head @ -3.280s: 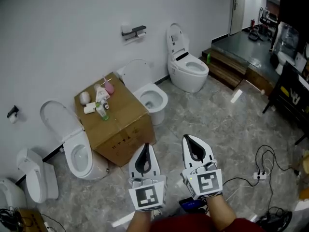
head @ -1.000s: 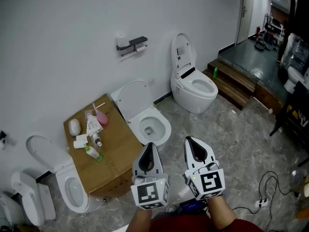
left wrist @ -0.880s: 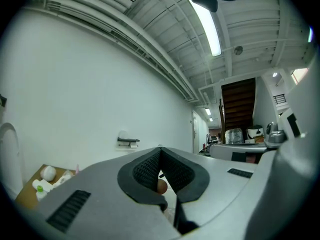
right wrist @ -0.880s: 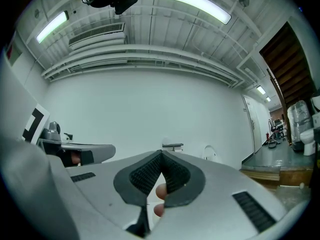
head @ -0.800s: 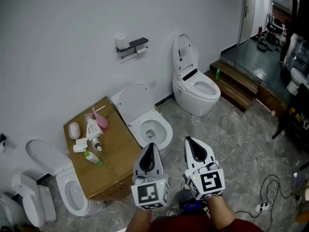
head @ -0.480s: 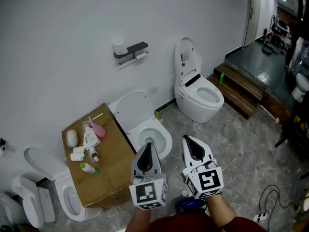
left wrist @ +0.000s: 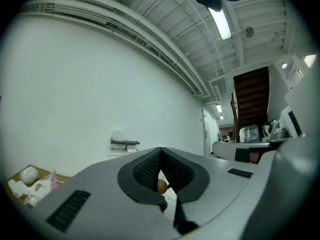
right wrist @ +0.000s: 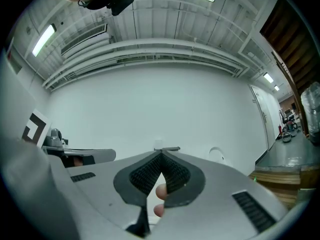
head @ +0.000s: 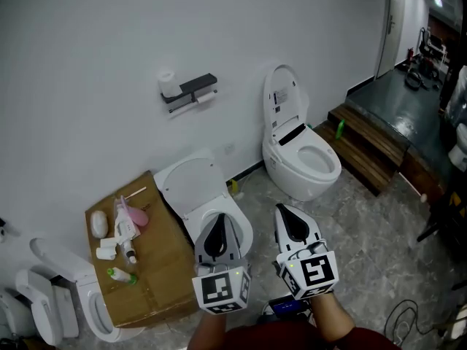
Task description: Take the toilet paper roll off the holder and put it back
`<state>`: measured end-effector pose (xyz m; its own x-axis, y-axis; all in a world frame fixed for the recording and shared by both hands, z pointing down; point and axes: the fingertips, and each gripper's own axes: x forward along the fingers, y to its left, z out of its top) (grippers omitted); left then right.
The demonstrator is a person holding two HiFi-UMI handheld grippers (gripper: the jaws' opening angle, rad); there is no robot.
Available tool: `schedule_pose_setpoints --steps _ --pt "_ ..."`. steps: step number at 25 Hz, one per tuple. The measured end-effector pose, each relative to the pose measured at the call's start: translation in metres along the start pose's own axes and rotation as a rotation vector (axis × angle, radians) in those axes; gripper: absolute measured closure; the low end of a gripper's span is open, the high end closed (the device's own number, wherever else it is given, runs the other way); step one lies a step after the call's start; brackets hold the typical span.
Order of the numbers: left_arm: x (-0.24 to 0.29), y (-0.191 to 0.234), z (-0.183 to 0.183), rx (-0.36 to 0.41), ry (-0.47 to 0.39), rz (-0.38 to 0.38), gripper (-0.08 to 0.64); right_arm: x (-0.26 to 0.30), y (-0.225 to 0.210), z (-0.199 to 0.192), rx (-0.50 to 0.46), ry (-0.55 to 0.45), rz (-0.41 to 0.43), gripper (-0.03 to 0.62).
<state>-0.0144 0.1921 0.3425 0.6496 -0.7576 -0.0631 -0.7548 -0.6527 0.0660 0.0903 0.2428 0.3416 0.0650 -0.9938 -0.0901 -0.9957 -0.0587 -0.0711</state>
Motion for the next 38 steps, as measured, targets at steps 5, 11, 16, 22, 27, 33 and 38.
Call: schedule_pose_setpoints --steps 5,11,16,22,27,33,38 --pt "0.036 -0.013 -0.002 0.000 -0.006 0.028 0.555 0.021 -0.038 0.002 0.021 -0.005 0.012 0.581" --pt "0.068 0.000 -0.011 0.006 0.000 0.052 0.555 0.058 -0.050 -0.008 0.023 -0.002 0.032 0.581" --pt "0.111 0.031 -0.017 -0.012 -0.006 0.067 0.555 0.108 -0.052 -0.018 0.008 -0.004 0.048 0.581" --pt "0.178 0.082 -0.017 -0.023 -0.018 0.060 0.555 0.196 -0.048 -0.023 0.001 0.014 0.065 0.581" --pt "0.227 0.146 -0.006 -0.028 -0.026 0.105 0.555 0.284 -0.025 -0.022 0.061 0.007 0.137 0.581" --pt "0.258 0.223 0.003 -0.027 -0.031 0.182 0.555 0.367 0.015 -0.026 0.064 0.006 0.201 0.581" --pt "0.270 0.261 0.006 -0.029 -0.039 0.218 0.555 0.404 0.037 -0.030 0.051 0.015 0.235 0.581"
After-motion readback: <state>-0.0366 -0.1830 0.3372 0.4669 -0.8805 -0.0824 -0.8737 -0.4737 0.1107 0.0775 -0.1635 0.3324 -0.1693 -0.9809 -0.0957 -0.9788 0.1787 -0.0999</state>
